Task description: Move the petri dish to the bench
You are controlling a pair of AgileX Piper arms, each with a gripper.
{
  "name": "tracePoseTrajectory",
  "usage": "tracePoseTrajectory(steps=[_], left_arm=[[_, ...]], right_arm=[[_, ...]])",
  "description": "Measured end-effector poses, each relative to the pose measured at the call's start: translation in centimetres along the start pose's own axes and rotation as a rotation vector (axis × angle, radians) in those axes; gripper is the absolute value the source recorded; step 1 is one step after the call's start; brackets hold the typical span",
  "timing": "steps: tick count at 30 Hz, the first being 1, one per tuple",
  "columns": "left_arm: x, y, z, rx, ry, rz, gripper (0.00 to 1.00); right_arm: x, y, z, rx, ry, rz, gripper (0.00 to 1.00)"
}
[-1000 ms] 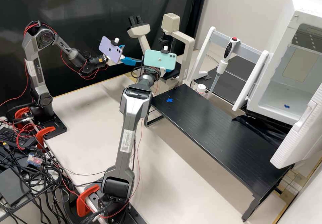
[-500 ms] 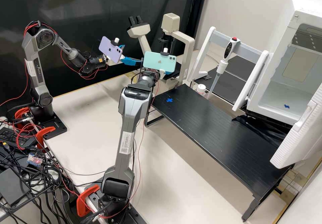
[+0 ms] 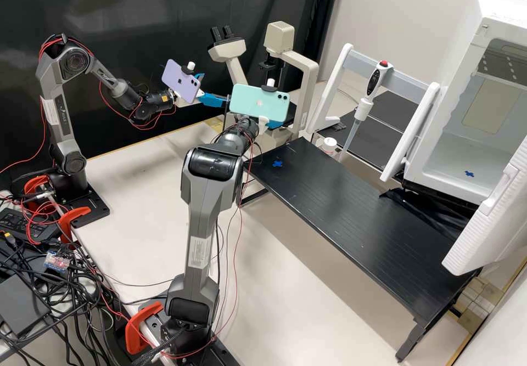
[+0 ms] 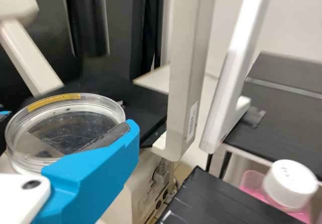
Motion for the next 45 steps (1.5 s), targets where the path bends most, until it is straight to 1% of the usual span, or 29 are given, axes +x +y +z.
tracePoseTrajectory(steps=[3,4,5,7,9,11,12,15,16,20,24,29,32,35,38,39,45], left_arm=[[0.0,0.0,0.0,0.000,0.000,0.000,1.00],[0.0,0.0,0.0,0.000,0.000,0.000,1.00],[0.0,0.0,0.0,0.000,0.000,0.000,1.00],[0.0,0.0,0.0,0.000,0.000,0.000,1.00],[0.0,0.0,0.0,0.000,0.000,0.000,1.00],[0.0,0.0,0.0,0.000,0.000,0.000,1.00],[0.0,0.0,0.0,0.000,0.000,0.000,1.00],[0.0,0.0,0.0,0.000,0.000,0.000,1.00],[0.0,0.0,0.0,0.000,0.000,0.000,1.00],[0.0,0.0,0.0,0.000,0.000,0.000,1.00],[0.0,0.0,0.0,0.000,0.000,0.000,1.00],[0.0,0.0,0.0,0.000,0.000,0.000,1.00],[0.0,0.0,0.0,0.000,0.000,0.000,1.00],[0.0,0.0,0.0,0.000,0.000,0.000,1.00],[0.0,0.0,0.0,0.000,0.000,0.000,1.00],[0.0,0.0,0.0,0.000,0.000,0.000,1.00],[0.0,0.0,0.0,0.000,0.000,0.000,1.00]], right_arm=[[-2.1,0.6,0.7,-0.014,0.027,0.060,0.00],[-2.5,0.6,0.9,-0.017,0.028,0.063,0.00],[-3.0,0.8,1.3,-0.027,0.032,0.084,0.00],[-3.8,0.7,2.2,-0.030,0.024,0.098,0.00],[-4.4,0.4,3.3,-0.029,0.002,0.100,0.00],[-4.9,-0.2,4.6,-0.047,-0.025,0.090,0.00],[-5.0,-0.3,4.9,-0.048,-0.031,0.089,0.00],[-5.9,-1.1,6.8,-0.039,-0.085,0.066,0.00],[-6.3,-1.4,7.5,-0.041,-0.105,0.054,0.00],[-7.2,-2.0,8.9,-0.052,-0.130,0.055,0.00],[-8.5,-1.9,9.6,-0.058,-0.123,0.082,0.00],[-9.4,-1.6,10.4,-0.051,-0.130,0.105,0.00],[-9.7,-1.7,10.6,-0.057,-0.129,0.100,0.00],[-10.0,-1.8,10.7,-0.044,-0.125,0.103,0.00],[-10.2,-1.9,10.7,-0.052,-0.119,0.098,0.00],[-10.2,-1.9,10.7,-0.053,-0.115,0.101,1.00],[-10.2,-2.0,10.7,-0.062,-0.108,0.098,1.00]])
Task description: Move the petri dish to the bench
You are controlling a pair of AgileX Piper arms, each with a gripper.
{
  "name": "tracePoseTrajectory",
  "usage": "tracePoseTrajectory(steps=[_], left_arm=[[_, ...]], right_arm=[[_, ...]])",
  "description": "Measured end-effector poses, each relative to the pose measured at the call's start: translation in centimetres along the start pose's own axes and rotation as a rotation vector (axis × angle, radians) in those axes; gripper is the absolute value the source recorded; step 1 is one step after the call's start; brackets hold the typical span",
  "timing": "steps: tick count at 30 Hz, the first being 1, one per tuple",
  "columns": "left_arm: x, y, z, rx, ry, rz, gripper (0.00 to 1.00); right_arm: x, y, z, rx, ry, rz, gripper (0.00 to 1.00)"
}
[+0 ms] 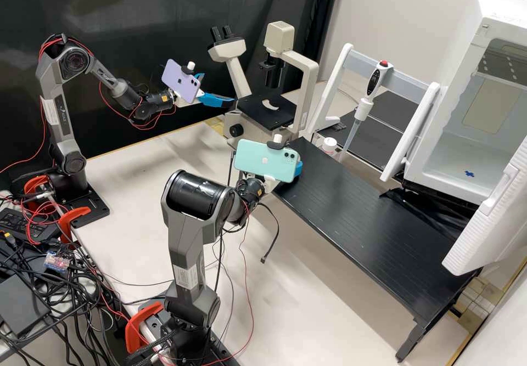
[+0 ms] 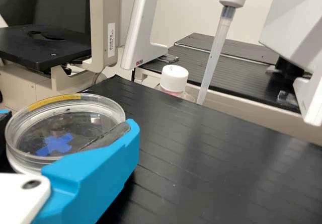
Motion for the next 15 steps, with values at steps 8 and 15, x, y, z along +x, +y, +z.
tracePoseTrajectory(steps=[8,15], left_arm=[[0.0,0.0,0.0,0.000,0.000,0.000,1.00],[0.0,0.0,0.0,0.000,0.000,0.000,1.00]], right_arm=[[-1.2,0.4,0.4,-0.022,0.013,0.015,1.00],[-4.8,2.6,1.5,0.012,0.078,0.140,1.00]])
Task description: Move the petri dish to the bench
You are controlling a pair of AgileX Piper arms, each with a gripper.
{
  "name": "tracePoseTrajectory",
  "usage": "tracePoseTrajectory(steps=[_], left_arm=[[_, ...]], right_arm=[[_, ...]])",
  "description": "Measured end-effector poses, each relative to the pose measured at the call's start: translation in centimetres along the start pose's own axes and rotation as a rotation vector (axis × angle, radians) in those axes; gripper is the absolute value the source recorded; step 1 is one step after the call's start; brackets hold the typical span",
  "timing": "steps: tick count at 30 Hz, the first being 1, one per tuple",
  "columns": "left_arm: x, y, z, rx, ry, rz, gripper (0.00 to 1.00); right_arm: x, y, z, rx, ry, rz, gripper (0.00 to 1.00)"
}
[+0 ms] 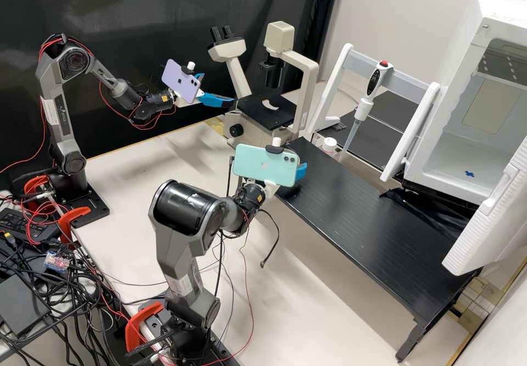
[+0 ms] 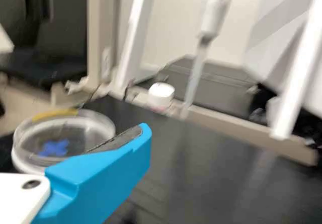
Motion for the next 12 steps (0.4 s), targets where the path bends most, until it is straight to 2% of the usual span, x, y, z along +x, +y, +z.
tracePoseTrajectory(steps=[5,6,8,9,12], left_arm=[[0.0,0.0,0.0,0.000,0.000,0.000,1.00],[0.0,0.0,0.0,0.000,0.000,0.000,1.00],[0.0,0.0,0.0,0.000,0.000,0.000,1.00],[0.0,0.0,0.0,0.000,0.000,0.000,1.00],[0.0,0.0,0.0,0.000,0.000,0.000,1.00]], right_arm=[[-2.9,2.1,-0.3,0.027,0.077,0.195,1.00],[-3.7,2.6,-0.4,0.032,0.103,0.254,1.00],[-4.8,3.3,-0.3,0.064,0.138,0.339,1.00],[-5.2,3.7,-0.1,0.094,0.146,0.367,1.00],[-5.8,4.2,0.5,0.157,0.134,0.411,1.00]])
